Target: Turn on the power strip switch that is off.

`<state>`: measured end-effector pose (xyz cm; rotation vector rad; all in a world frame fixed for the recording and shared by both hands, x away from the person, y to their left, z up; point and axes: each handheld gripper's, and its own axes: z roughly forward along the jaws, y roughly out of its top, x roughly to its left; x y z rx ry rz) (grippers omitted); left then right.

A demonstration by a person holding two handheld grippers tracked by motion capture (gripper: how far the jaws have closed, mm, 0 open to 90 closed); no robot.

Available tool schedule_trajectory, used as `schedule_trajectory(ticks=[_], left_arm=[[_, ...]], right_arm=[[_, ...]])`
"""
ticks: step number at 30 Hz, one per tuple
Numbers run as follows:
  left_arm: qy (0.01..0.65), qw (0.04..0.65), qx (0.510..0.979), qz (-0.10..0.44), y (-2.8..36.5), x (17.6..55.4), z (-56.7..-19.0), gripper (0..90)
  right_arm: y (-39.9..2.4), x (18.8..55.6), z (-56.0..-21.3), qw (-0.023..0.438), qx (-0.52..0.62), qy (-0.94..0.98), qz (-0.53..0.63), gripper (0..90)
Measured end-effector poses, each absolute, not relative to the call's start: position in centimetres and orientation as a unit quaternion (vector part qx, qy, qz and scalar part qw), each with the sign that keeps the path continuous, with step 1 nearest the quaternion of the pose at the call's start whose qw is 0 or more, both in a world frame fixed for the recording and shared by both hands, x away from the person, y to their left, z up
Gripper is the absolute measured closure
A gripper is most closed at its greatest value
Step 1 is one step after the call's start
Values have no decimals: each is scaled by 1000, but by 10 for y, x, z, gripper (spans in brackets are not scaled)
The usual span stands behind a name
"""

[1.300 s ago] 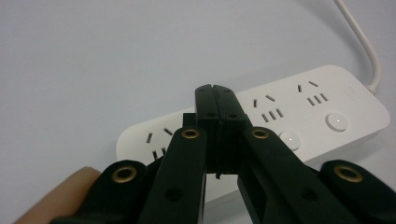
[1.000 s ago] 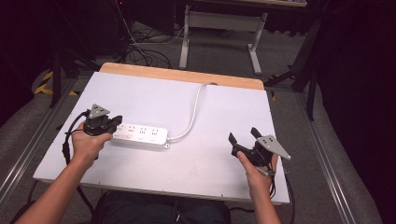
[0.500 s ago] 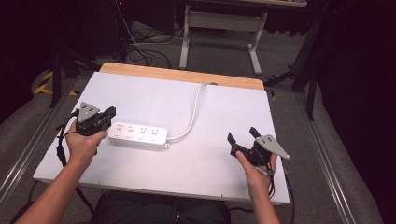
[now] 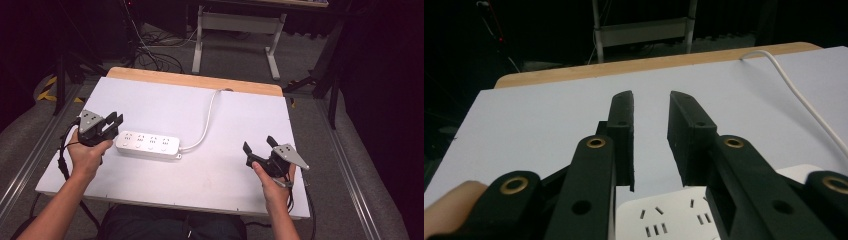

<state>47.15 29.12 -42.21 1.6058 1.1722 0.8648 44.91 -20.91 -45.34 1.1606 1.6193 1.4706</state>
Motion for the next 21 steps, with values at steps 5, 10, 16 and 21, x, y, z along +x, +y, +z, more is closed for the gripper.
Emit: schedule_trajectory(ticks=[5,10,16,21], left_arm=[[475,463,652,367,291,470,-423,645],[476,461,651,371,294,469,-423,570],[483,457,648,372,295,469,-424,500],[484,456,645,377,295,469,-423,461]], right_arm=[[-208,450,-454,326,442,620,561,100],[-207,451,-453,326,440,621,561,100],[-207,452,-453,325,439,621,562,100],[-207,452,-453,325,439,622,561,100]])
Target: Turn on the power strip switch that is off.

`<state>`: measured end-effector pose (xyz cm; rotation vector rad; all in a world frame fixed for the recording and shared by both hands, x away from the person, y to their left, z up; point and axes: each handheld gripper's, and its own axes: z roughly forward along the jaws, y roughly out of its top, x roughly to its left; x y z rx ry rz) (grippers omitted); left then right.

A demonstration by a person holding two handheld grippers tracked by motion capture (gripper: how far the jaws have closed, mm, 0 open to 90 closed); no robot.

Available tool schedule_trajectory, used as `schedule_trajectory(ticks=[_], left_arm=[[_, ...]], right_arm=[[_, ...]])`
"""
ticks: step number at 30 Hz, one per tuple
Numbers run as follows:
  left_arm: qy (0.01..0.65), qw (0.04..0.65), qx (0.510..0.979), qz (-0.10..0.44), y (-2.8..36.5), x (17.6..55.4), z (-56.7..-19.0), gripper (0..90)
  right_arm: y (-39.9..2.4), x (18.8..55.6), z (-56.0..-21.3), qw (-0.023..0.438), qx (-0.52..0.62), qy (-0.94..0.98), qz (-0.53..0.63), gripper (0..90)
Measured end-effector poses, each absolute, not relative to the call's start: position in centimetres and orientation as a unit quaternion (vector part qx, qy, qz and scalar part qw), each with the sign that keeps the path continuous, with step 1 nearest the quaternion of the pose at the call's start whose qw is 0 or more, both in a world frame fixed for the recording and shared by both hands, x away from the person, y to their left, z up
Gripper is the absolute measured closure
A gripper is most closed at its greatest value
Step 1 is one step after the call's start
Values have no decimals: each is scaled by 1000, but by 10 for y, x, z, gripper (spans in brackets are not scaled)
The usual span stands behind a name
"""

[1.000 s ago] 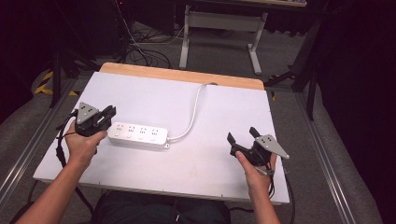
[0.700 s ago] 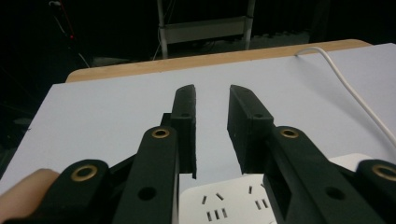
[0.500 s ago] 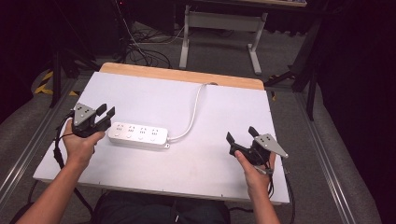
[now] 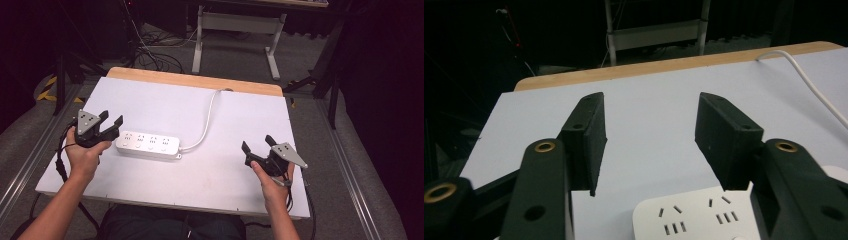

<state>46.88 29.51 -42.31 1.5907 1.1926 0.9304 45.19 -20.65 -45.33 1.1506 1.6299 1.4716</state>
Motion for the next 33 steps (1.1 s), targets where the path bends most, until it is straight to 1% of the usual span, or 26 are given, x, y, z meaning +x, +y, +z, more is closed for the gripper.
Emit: schedule_trajectory(ticks=[4,8,15,21,26,29,31,33], left_arm=[[487,459,637,382,296,467,-421,412],[486,454,638,390,296,464,-420,341],[489,452,636,389,296,464,-420,307],[496,445,632,395,297,464,-419,258],[501,437,626,408,297,463,-419,191],[512,427,618,416,295,464,-420,96],[510,429,618,418,295,464,-419,115],[509,429,618,418,295,464,-420,112]], right_arm=[[-207,452,-453,325,439,621,562,100],[-207,451,-453,325,439,621,562,100],[-207,452,-453,325,440,622,561,100],[-207,452,-454,325,440,621,562,99],[-207,452,-454,324,440,621,562,98],[-207,452,-454,324,440,620,562,98],[-207,452,-454,325,440,620,562,98],[-208,452,-454,325,441,620,562,98]])
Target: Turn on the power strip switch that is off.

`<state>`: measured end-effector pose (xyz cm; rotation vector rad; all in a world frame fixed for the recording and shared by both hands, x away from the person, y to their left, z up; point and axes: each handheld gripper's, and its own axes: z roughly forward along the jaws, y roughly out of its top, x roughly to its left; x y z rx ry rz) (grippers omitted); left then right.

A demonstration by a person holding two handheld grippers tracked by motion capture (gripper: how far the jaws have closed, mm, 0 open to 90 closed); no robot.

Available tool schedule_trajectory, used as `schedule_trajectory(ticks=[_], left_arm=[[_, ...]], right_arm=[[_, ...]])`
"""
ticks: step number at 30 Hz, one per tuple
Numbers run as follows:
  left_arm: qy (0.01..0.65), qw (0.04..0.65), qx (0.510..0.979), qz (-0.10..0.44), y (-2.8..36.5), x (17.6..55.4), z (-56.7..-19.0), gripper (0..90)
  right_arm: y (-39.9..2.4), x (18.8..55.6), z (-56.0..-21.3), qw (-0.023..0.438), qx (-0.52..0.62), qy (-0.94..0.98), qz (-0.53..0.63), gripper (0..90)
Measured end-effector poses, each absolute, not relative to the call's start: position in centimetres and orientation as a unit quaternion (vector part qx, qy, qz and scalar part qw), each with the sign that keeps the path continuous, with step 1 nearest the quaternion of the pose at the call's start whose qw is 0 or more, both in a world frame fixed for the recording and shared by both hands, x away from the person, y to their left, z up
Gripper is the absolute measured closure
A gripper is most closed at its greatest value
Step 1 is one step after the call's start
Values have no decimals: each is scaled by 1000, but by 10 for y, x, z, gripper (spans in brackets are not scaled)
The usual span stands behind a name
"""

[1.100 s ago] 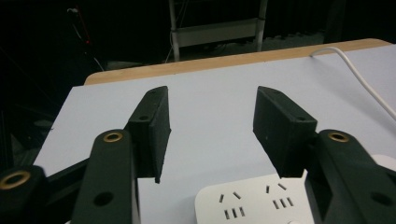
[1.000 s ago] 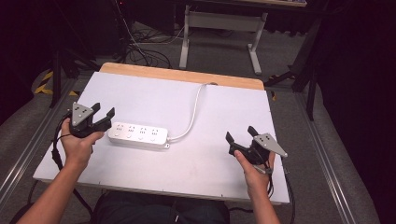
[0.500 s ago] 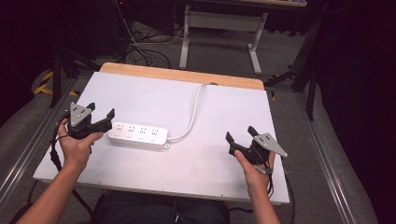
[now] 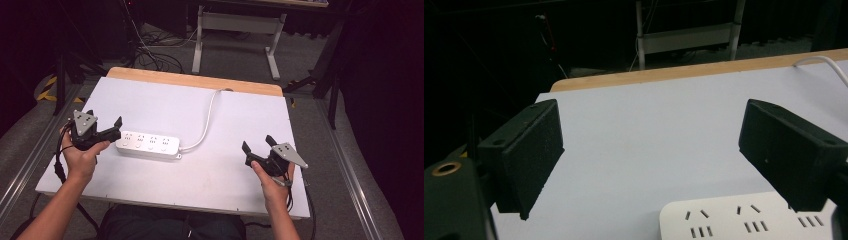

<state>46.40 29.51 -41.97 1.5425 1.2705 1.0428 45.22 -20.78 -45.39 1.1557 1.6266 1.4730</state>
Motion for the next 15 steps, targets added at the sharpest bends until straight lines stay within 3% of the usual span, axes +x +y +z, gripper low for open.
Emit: schedule_trajectory(ticks=[15], left_arm=[[511,433,617,413,296,465,-420,107]], right_arm=[[-208,452,-454,325,441,620,562,98]])
